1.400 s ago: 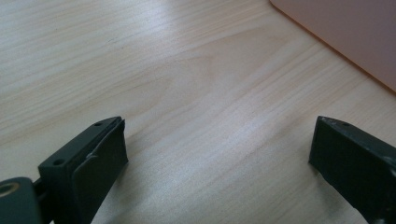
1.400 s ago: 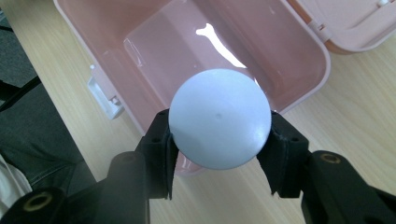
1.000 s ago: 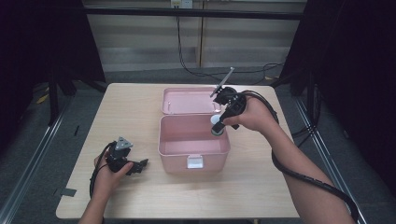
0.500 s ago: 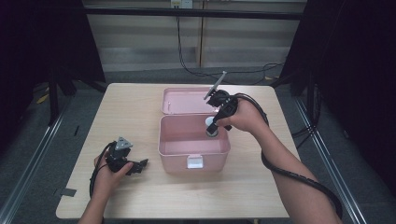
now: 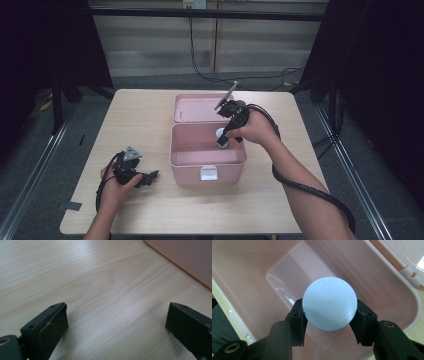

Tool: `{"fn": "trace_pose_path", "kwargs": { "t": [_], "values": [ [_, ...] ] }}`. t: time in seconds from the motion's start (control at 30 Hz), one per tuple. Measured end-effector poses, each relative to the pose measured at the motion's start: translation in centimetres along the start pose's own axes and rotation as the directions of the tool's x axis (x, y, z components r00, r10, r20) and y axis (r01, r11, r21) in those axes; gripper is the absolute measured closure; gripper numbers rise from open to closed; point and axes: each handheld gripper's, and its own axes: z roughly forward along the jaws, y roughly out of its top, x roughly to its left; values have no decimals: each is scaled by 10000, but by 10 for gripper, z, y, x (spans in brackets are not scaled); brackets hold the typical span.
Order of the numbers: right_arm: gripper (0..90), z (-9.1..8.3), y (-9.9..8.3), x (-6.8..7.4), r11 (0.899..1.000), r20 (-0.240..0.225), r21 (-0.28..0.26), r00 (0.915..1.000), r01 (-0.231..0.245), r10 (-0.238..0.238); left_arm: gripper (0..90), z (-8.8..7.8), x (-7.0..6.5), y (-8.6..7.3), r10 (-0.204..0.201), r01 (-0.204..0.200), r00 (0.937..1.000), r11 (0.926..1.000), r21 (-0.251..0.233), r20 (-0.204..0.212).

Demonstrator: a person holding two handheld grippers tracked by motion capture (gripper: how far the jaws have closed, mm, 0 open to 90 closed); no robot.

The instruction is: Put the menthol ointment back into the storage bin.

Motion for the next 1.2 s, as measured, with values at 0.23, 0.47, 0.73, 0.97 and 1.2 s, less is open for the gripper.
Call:
{"fn": "trace_pose_path", "kwargs": {
  "t": [0.23,0.47,0.73,0.97,1.2],
  "values": [
    [507,7,1,-2,9996,-9,91,9997,-250,250,35,0,0,0,0,0,10000,10000,-2,6],
    [507,16,2,-4,9988,58,34,9988,-487,487,35,0,0,0,-8,8,10000,10000,-5,7],
    [507,26,7,-3,9972,0,13,9972,-750,750,34,0,0,0,-4,4,10000,10000,-3,7],
    [507,33,9,-4,9955,-11,6,9955,-945,945,34,0,0,0,-7,7,10000,10000,-3,9],
    [507,40,13,-6,9938,-1,-51,9938,-1108,1108,35,0,0,0,14,-14,10000,10000,3,18]
  ]
}}
